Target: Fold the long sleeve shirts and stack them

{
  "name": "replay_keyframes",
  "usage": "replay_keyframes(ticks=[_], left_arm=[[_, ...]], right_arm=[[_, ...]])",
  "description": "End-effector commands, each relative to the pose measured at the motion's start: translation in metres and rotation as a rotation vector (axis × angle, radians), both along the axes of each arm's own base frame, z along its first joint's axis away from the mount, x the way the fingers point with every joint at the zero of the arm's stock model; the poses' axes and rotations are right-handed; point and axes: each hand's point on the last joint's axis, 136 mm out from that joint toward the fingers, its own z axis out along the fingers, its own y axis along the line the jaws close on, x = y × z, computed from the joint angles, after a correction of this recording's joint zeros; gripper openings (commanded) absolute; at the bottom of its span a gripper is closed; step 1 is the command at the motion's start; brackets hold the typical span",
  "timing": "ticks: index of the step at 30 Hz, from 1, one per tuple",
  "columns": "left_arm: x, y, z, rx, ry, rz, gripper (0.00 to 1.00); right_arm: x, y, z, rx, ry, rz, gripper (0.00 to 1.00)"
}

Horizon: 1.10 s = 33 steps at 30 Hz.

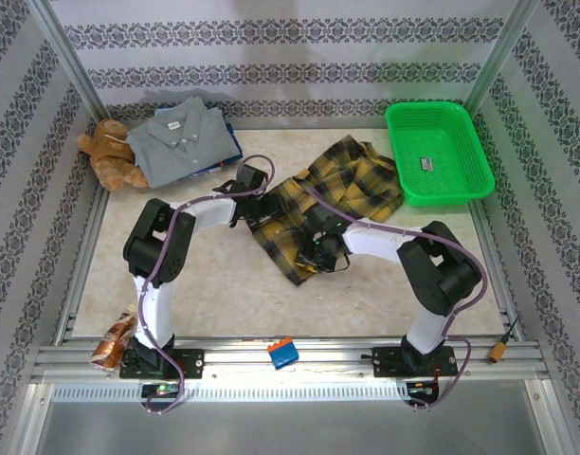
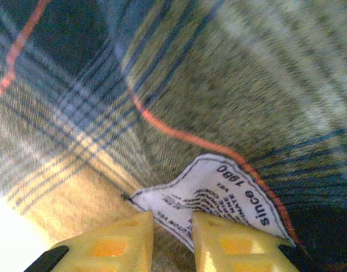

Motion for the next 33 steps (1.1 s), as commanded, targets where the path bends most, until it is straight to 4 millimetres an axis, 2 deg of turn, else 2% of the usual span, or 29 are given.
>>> replay_keyframes(ticks=[1,5,8,10,13,15,17,19,22,24,28,33], left_arm=[[-0.007,0.025,-0.043,0.140,0.080,-0.097,0.59],[0.003,0.037,-0.033,0.119,0.066,-0.097,0.62],[0.010,0.043,-0.003,0.054,0.031,-0.106,0.71],[0.014,0.048,0.026,0.029,-0.006,-0.113,0.73],[0.014,0.064,0.070,0.017,-0.047,-0.087,0.76],[0.008,0.075,0.093,-0.005,-0.063,-0.056,0.78],[-0.005,0.086,0.109,-0.014,-0.072,-0.019,0.80],[-0.023,0.096,0.116,-0.013,-0.070,0.015,0.82],[-0.053,0.107,0.107,-0.008,-0.043,0.074,0.83],[-0.072,0.108,0.090,-0.058,-0.014,0.127,0.84],[-0.094,0.105,0.066,-0.171,0.003,0.202,0.82],[-0.109,0.104,0.054,-0.220,-0.014,0.230,0.81]], right_arm=[[-0.005,0.033,0.005,0.000,0.033,-0.121,0.33],[-0.004,0.081,0.023,0.044,0.022,-0.144,0.39],[-0.003,0.100,0.039,0.097,0.016,-0.166,0.42],[-0.002,0.106,0.055,0.118,0.003,-0.153,0.44],[0.002,0.104,0.078,0.132,-0.034,-0.113,0.49],[0.009,0.092,0.091,0.122,-0.072,-0.080,0.50],[0.020,0.073,0.100,0.098,-0.115,-0.041,0.51],[0.035,0.058,0.113,0.091,-0.170,0.029,0.51],[0.059,0.041,0.126,0.026,-0.277,0.201,0.51],[0.069,0.031,0.123,-0.042,-0.284,0.321,0.48],[0.076,0.019,0.100,-0.167,-0.228,0.482,0.43],[0.081,-0.003,0.076,-0.315,-0.251,0.531,0.43]])
